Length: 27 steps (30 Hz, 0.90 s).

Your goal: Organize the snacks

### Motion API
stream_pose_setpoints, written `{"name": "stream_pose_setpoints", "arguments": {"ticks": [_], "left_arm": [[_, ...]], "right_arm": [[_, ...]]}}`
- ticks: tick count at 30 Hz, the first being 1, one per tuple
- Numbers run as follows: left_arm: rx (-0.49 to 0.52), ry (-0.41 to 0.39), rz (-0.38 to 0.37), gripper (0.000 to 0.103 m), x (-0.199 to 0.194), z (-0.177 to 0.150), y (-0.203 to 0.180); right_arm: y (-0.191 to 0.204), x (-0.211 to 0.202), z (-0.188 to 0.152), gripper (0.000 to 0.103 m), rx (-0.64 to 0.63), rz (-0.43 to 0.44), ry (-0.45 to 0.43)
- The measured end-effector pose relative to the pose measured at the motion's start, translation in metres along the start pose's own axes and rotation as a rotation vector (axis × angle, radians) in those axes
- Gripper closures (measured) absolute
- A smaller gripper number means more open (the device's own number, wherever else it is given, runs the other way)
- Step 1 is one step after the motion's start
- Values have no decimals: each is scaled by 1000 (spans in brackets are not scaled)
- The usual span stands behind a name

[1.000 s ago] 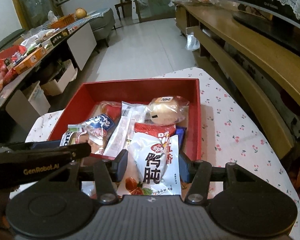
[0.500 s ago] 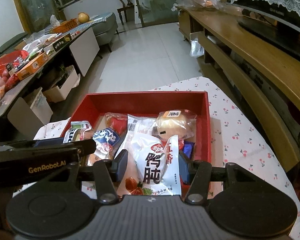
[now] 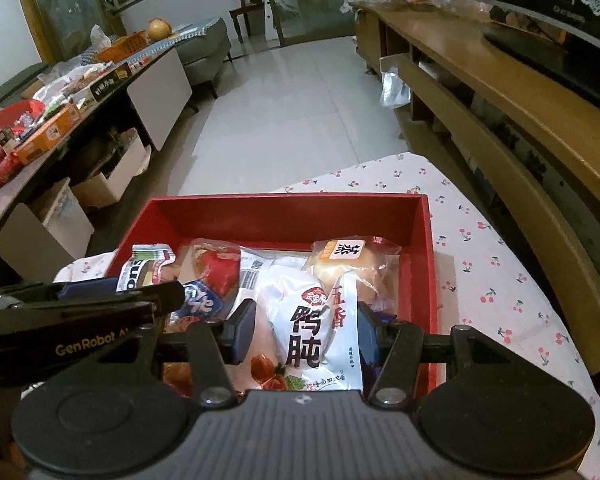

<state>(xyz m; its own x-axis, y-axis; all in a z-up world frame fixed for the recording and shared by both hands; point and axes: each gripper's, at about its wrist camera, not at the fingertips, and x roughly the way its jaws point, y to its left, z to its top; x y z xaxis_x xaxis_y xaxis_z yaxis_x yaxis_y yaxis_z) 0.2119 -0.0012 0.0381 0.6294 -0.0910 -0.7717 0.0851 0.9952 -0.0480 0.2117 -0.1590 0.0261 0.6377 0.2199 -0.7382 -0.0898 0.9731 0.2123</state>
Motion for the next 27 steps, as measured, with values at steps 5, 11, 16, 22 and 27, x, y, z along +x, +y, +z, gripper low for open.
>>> {"name": "stream_pose_setpoints", "arguments": {"ticks": [5,11,16,22,27], "left_arm": [[2,27,30,38,16,-1,2],[-11,39,28,37,20,-1,4],[-4,39,27,38,19,-2,1],[-21,39,29,34,19,-1,4],[-27,24,29,32,14,1,4]], "right_arm": [[2,19,0,38,-25,-11,19],[-2,25,2,36,-8,3,25],[-1,23,0,36,-18,-11,20],[0,19,0,35,-38,-14,-1],[-2,14,1,35,-28,-10,-18]]}}
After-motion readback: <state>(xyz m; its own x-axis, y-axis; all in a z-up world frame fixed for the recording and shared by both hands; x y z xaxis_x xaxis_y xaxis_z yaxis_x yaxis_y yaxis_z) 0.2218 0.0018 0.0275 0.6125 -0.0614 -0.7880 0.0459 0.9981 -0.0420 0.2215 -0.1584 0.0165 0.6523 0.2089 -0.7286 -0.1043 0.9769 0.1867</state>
